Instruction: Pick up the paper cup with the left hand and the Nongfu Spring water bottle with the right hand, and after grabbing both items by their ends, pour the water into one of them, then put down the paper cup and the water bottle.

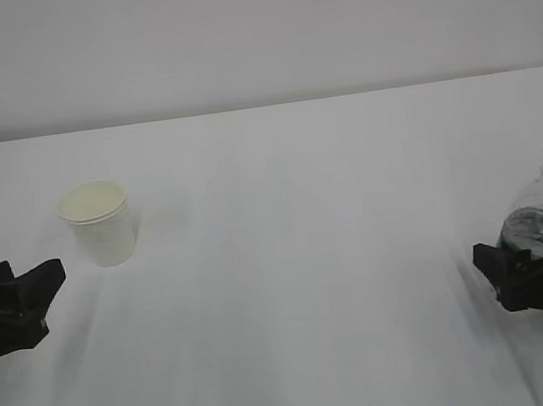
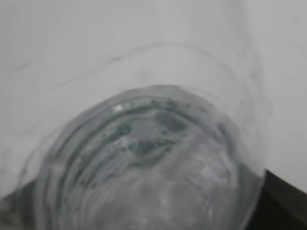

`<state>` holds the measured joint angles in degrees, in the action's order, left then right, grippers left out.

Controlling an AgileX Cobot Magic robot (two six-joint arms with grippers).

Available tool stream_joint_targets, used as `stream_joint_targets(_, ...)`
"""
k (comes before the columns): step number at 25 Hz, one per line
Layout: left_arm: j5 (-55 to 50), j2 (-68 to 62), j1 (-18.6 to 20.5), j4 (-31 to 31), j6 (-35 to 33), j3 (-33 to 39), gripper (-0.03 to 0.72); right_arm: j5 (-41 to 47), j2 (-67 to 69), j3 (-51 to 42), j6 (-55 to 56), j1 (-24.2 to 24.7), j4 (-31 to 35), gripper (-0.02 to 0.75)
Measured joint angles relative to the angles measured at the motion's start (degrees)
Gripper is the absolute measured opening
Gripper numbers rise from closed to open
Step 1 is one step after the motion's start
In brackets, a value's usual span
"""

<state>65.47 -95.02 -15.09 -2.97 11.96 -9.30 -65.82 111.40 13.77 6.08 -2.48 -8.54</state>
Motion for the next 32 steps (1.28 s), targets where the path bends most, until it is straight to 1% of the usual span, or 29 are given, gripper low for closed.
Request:
stream_joint_targets(6,0.0,0.0,0.0,0.0,0.1,0.0,0.461,0.0,0.1,0.0,0.1,0.0,0.0,0.660)
stream_joint_targets(14,0.0,0.0,0.0,0.0,0.1,0.0,0.461,0.0,0.1,1.1,0.1,0.0,0.0,0.585)
stream_joint_targets(20,0.0,0.0,0.0,0.0,0.1,0.0,0.461,0.0,0.1,1.1,0.1,0.0,0.0,0.573)
stream_joint_targets(21,0.0,0.0,0.0,0.0,0.1,0.0,0.461,0.0,0.1,1.1,0.1,0.0,0.0,0.563)
stream_joint_targets(26,0.0,0.0,0.0,0.0,0.1,0.0,0.461,0.0,0.2,1.1,-0.1,0.0,0.1,0.470)
stream_joint_targets(29,0.0,0.0,0.0,0.0,0.1,0.0,0.461,0.0,0.2,1.1,-1.4,0.0,0.1,0.447)
stream_joint_targets(32,0.0,0.0,0.0,0.0,0.1,0.0,0.461,0.0,0.2,1.1,-3.1,0.0,0.1,0.441)
